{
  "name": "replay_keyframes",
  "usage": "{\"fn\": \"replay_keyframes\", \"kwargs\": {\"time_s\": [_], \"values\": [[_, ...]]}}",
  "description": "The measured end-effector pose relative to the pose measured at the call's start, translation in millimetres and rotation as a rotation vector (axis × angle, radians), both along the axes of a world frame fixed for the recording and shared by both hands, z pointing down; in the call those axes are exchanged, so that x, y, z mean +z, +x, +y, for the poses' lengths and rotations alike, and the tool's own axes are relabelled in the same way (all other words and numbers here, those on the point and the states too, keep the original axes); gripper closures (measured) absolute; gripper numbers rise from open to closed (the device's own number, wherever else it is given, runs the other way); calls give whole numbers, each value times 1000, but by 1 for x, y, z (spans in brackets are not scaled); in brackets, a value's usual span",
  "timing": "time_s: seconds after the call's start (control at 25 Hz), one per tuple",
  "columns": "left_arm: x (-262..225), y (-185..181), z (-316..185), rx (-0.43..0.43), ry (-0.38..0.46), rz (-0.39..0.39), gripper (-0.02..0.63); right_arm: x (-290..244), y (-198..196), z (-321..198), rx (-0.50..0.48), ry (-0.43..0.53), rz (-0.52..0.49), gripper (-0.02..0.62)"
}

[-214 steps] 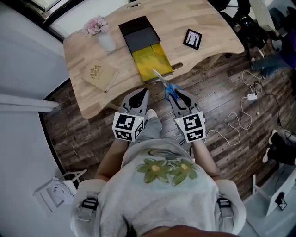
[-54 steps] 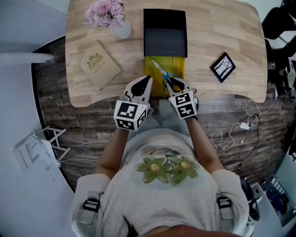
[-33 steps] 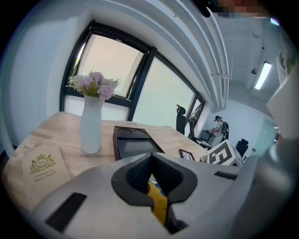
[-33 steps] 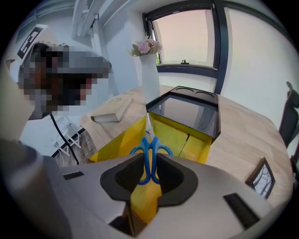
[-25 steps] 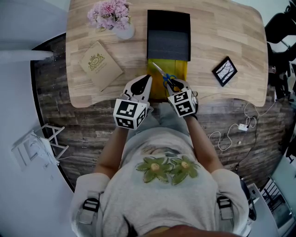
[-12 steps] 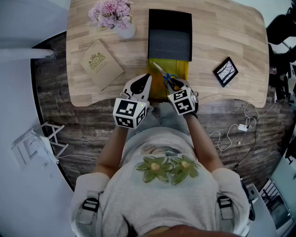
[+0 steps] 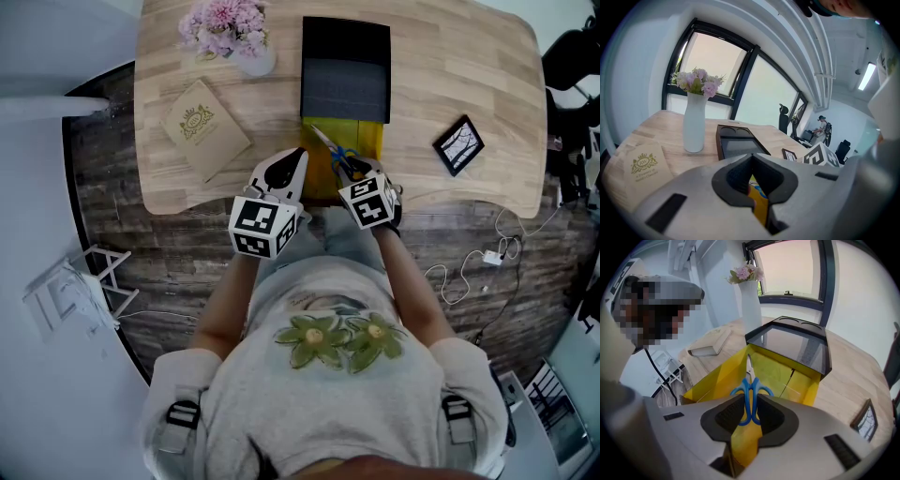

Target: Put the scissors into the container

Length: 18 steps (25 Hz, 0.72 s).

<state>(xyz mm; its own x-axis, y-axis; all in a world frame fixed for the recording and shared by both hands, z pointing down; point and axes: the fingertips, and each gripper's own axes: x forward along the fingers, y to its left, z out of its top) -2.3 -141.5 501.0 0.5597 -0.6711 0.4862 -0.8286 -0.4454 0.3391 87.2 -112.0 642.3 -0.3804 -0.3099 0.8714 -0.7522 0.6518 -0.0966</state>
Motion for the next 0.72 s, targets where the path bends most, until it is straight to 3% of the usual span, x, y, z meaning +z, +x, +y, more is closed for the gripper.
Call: {"fn": "replay_keyframes", "kwargs": {"time_s": [0.72], "values": [[0,-2,-3,-16,-1,-4,600,10,-3,-4,-12,-46,28,512]]}}
